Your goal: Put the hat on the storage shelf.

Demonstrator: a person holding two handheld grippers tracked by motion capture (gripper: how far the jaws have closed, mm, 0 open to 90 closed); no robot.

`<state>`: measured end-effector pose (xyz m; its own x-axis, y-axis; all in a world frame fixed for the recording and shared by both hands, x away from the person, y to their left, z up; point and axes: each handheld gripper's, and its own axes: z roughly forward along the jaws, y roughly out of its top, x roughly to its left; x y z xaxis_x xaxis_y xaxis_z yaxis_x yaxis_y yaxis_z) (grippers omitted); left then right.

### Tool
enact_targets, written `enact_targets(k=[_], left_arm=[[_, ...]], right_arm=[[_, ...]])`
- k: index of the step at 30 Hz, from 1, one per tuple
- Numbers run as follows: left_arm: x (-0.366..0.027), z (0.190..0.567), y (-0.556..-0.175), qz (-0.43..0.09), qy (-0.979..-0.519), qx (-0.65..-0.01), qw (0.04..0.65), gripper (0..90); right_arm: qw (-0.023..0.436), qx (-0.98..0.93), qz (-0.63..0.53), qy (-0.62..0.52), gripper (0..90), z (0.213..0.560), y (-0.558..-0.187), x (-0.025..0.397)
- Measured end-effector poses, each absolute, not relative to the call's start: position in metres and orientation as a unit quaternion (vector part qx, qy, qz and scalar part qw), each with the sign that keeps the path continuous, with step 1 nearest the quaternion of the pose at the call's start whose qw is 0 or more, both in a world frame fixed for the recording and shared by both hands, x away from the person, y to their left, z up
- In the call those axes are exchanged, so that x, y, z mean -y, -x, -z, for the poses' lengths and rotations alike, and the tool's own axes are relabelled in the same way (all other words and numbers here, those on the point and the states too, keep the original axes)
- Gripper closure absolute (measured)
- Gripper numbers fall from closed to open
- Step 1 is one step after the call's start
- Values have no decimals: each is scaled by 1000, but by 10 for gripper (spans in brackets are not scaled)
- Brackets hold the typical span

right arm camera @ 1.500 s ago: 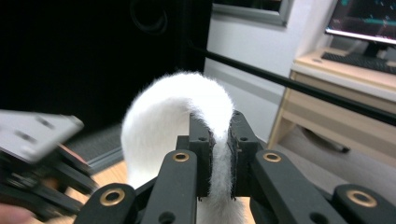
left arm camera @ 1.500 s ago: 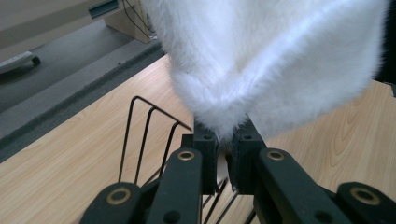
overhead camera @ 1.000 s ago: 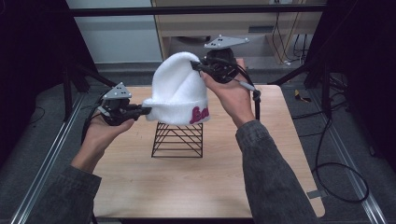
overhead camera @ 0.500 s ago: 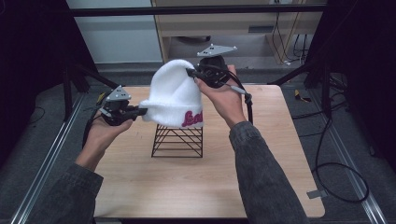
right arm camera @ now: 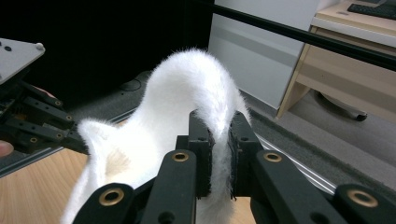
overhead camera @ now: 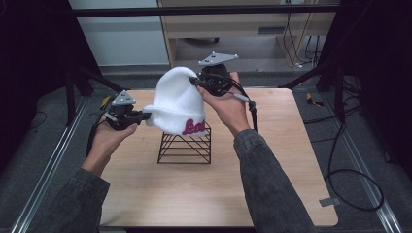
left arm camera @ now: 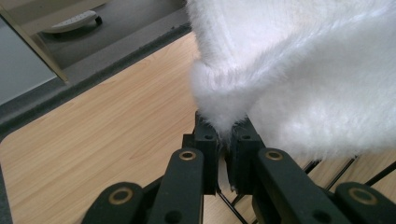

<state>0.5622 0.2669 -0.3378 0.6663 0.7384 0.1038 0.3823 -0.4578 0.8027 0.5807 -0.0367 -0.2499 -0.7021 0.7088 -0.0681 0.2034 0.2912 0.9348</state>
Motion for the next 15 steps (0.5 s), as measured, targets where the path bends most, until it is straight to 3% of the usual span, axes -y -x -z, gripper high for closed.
enact_targets(k=[15], left_arm=[[-271, 349, -559, -227, -826, -341, 389, 839]], right_arm=[[242, -773, -517, -277, 825, 264, -563, 38]])
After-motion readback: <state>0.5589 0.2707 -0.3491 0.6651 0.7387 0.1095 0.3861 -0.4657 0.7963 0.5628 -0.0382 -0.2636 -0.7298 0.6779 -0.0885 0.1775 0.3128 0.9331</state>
